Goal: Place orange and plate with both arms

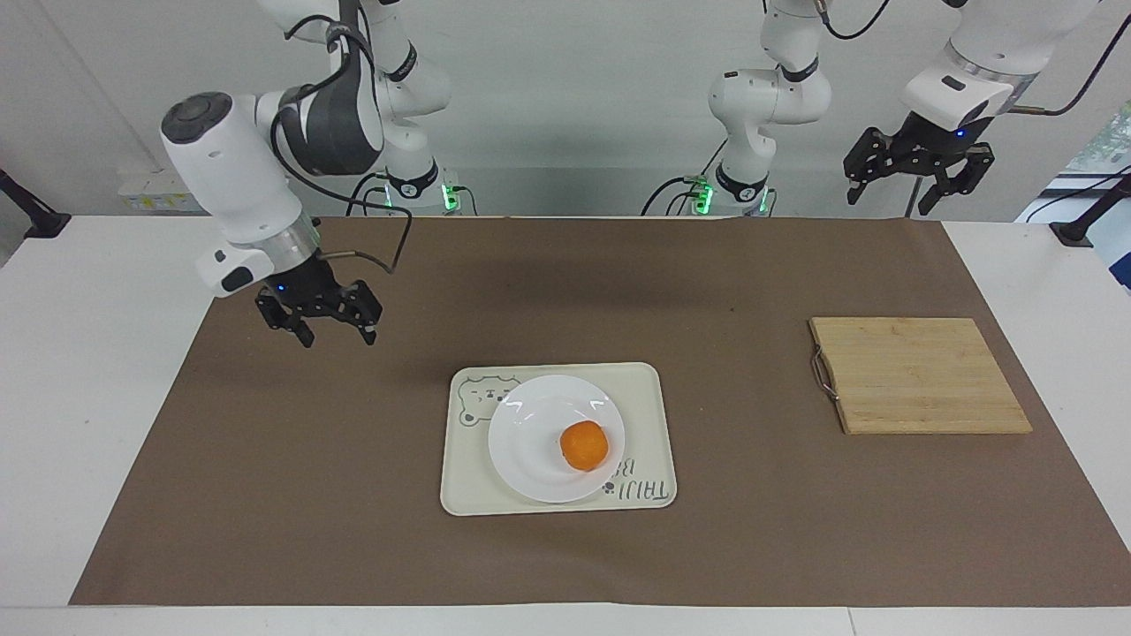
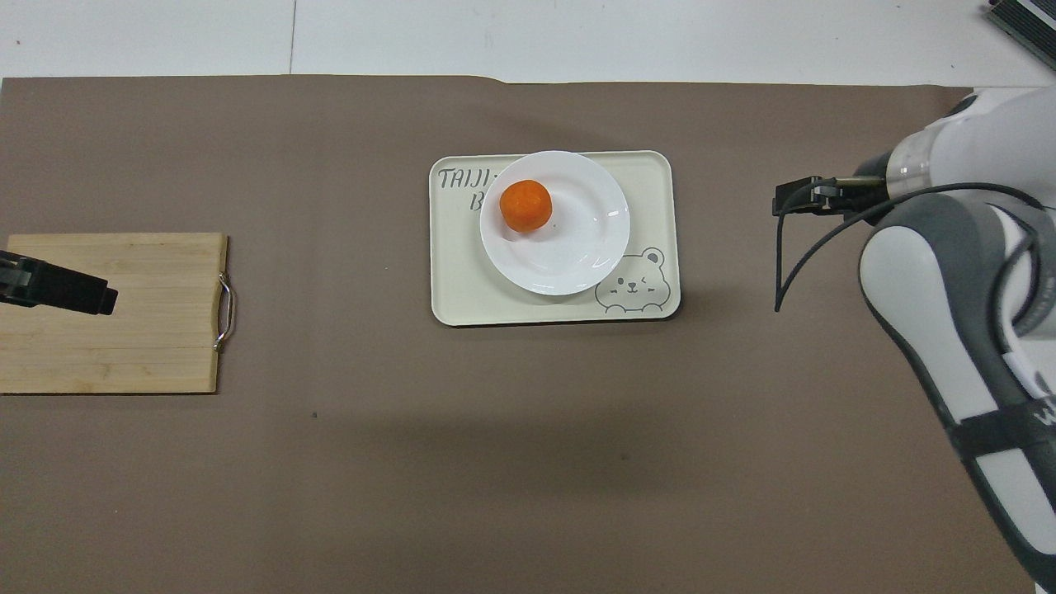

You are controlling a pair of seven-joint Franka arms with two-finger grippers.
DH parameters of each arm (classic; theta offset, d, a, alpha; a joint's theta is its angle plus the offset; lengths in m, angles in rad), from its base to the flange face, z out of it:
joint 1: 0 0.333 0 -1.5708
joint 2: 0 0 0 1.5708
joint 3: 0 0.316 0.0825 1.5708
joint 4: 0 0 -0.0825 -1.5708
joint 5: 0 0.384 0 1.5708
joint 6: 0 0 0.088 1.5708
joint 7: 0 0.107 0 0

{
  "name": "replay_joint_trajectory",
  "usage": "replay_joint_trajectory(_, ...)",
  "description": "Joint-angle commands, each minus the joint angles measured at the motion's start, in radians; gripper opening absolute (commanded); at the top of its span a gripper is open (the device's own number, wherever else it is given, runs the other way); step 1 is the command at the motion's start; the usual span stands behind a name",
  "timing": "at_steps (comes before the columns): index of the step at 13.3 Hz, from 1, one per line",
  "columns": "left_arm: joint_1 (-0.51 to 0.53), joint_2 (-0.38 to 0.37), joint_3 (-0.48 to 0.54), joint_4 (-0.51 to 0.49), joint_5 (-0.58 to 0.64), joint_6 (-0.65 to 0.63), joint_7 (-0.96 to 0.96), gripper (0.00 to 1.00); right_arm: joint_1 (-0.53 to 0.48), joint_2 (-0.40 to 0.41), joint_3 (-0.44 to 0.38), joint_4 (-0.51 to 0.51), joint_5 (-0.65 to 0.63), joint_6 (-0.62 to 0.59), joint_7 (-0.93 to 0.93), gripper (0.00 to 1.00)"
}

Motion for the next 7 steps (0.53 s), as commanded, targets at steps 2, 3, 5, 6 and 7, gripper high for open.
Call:
replay_joint_trajectory(2,0.004,-0.016,0.0,-0.013,-0.01,0.004,-0.016,1.0,-0.025,-0.058,0.004,0.087,-0.057,-0.202,0.072,1.0)
replay_joint_trajectory(3,-0.001,-0.016,-0.001,-0.012,-0.01,0.013,-0.013,1.0,-0.025,-0.058,0.004,0.13,-0.058,-0.261,0.095,1.0)
replay_joint_trajectory(5,0.002,-0.013,-0.001,-0.012,-0.013,0.026,-0.018,1.0,-0.023,-0.058,0.005,0.181,-0.098,-0.347,0.1,1.0)
replay_joint_trajectory(6,0.002,-0.01,-0.003,-0.01,-0.015,0.037,-0.015,1.0,-0.023,-0.058,0.005,0.2,-0.114,-0.382,0.1,1.0)
replay_joint_trajectory(7,0.004,-0.01,0.0,-0.01,-0.022,0.039,-0.013,1.0,-0.023,-0.065,0.005,0.217,-0.117,-0.419,0.1,1.0)
